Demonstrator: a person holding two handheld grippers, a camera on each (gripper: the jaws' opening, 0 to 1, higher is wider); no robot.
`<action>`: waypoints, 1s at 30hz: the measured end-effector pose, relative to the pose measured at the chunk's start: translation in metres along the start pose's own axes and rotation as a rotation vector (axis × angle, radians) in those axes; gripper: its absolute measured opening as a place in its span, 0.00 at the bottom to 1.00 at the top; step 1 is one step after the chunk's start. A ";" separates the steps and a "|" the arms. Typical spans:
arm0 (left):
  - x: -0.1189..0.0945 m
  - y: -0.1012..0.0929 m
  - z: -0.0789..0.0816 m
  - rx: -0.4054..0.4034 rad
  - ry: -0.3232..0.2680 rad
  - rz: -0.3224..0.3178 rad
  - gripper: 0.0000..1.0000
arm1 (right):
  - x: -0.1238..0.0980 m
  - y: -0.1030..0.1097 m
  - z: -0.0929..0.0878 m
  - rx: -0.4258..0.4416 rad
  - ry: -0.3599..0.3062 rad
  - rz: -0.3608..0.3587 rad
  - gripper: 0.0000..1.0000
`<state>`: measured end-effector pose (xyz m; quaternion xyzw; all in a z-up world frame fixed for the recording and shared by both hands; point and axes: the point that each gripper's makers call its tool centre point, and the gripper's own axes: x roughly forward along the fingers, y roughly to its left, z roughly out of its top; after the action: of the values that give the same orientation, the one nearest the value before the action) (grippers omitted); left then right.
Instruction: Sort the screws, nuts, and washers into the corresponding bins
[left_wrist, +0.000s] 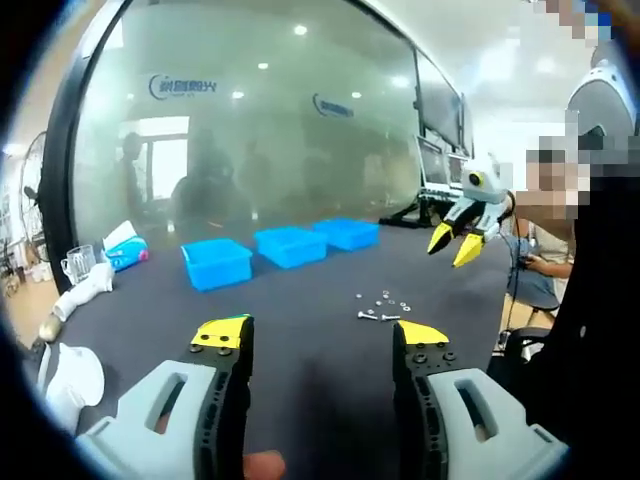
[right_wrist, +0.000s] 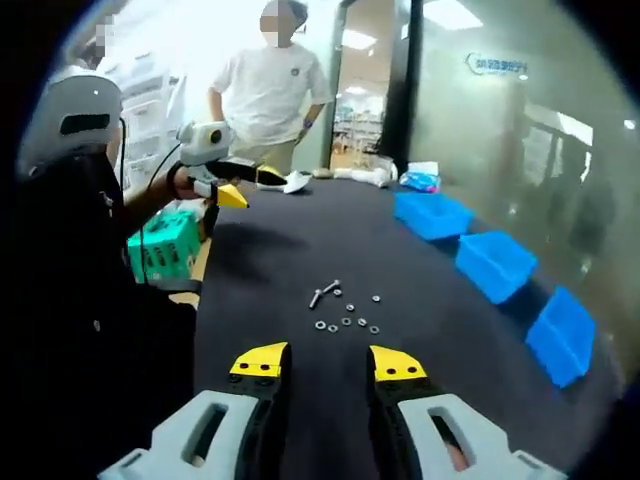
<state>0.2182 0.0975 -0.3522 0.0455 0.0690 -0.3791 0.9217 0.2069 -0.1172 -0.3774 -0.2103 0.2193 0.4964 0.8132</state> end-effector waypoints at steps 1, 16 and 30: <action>0.000 0.000 -0.001 0.000 0.002 -0.002 0.54 | 0.004 0.001 0.002 -0.006 0.016 0.013 0.26; 0.001 -0.004 -0.008 0.000 0.015 -0.032 0.54 | 0.061 0.011 0.014 -0.119 0.193 0.136 0.21; 0.001 -0.004 -0.011 -0.015 0.012 -0.031 0.54 | 0.101 0.019 0.007 -0.119 0.297 0.188 0.17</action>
<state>0.2150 0.0948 -0.3630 0.0398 0.0779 -0.3924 0.9156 0.2322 -0.0330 -0.4310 -0.3077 0.3259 0.5458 0.7080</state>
